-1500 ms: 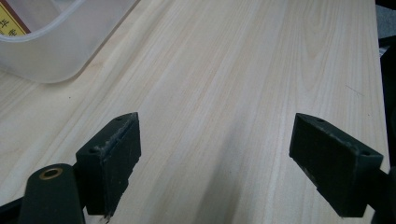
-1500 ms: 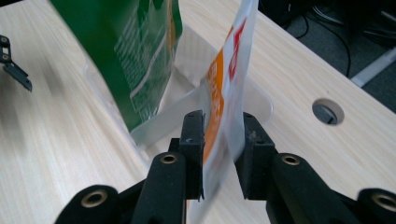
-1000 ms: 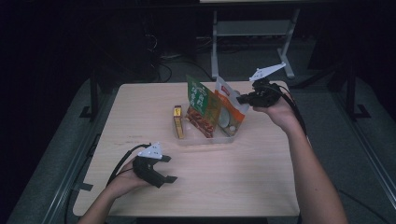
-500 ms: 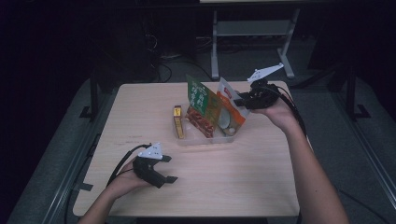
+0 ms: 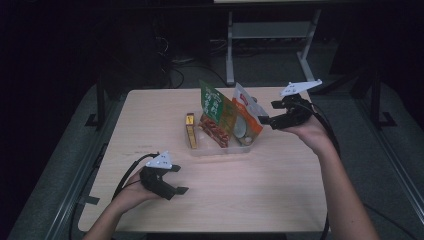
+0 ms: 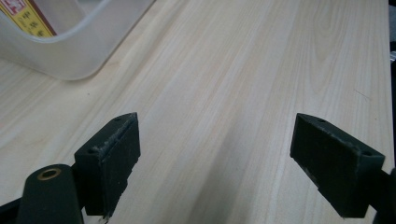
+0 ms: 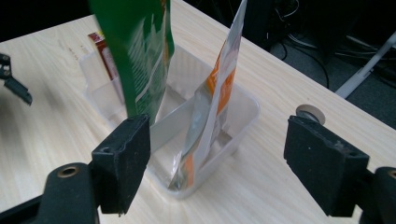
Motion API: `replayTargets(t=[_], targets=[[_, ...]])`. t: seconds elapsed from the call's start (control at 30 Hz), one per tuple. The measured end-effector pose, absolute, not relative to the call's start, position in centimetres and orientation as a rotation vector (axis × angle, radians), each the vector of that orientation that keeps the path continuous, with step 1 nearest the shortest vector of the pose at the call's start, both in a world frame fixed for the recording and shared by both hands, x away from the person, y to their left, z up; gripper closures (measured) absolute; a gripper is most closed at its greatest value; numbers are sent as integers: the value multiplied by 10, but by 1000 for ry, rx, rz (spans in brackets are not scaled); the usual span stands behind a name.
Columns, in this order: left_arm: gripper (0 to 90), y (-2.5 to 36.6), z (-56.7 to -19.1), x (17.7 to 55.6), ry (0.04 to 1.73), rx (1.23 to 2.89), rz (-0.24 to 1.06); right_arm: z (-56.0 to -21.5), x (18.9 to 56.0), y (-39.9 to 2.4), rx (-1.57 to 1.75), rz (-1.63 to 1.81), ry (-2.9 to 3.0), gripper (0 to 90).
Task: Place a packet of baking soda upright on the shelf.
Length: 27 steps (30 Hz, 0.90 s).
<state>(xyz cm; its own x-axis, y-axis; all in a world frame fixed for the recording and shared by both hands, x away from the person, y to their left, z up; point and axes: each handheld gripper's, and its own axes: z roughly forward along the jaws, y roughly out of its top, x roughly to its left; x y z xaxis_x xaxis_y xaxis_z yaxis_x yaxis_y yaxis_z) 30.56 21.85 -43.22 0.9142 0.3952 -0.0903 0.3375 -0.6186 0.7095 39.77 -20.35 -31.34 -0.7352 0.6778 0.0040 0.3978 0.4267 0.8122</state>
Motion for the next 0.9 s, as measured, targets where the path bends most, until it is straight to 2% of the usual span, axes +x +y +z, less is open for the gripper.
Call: replayTargets(t=[0.47, 0.9], targets=[[154, 236, -429, 296, 572, 2254, 122, -344, 354, -225, 921, 1297, 2364, 230], [154, 242, -437, 290, 569, 2249, 126, -381, 324, -226, 926, 1335, 2412, 230]])
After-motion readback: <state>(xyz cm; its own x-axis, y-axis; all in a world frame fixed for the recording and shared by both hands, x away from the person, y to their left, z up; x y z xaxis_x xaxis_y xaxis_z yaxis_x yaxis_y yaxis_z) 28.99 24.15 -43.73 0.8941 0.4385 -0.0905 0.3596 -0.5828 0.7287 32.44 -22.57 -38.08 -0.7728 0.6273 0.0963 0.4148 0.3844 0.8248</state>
